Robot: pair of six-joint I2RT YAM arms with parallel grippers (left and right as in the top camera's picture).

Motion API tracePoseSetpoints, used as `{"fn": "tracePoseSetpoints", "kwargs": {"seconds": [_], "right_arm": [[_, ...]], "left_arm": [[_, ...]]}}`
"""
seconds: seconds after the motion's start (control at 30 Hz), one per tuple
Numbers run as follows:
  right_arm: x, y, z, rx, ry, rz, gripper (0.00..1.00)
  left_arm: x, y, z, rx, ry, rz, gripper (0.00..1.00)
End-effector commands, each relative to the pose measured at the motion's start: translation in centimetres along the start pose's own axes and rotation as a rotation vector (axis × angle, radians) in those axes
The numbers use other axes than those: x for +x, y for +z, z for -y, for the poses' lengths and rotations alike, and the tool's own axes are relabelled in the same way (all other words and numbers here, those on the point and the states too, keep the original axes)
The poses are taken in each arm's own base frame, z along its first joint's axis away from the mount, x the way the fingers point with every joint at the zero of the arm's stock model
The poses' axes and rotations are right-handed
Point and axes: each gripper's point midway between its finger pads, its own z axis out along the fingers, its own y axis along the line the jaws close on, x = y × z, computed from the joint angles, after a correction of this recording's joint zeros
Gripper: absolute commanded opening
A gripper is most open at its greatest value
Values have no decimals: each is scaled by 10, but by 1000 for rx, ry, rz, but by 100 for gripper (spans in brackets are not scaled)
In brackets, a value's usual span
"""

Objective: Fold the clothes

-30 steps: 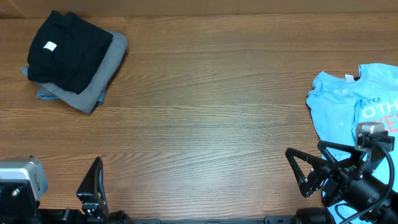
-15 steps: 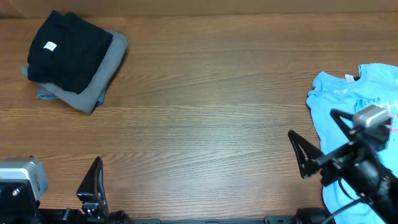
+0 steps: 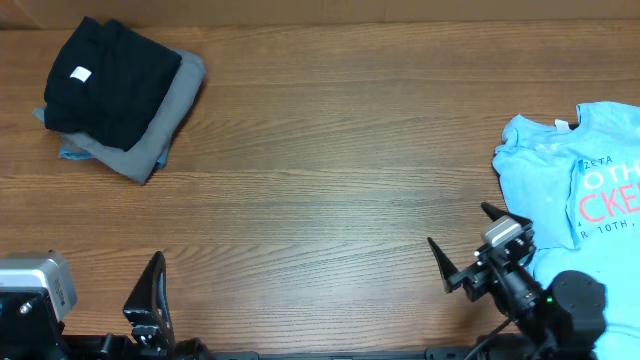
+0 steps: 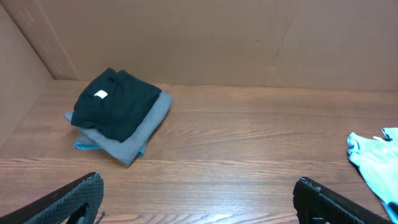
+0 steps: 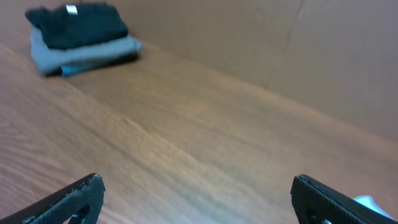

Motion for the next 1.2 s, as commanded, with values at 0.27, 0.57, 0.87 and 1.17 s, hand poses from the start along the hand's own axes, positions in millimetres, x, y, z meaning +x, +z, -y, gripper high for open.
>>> {"fn": "tracePoseSetpoints", "kwargs": {"seconds": [0.27,0.57,0.87,1.17], "right_arm": [[64,25,-6,6,126,48,100],[65,37,0,15,157,124,100],[64,37,0,15,156,126,100],[64,37,0,15,156,126,100]], "left_arm": [[0,1,2,17,-11,-2,100],[0,1,2,16,-11,-2,100],[0,1,2,17,-11,-2,100],[0,1,2,16,-11,-2,100]]}}
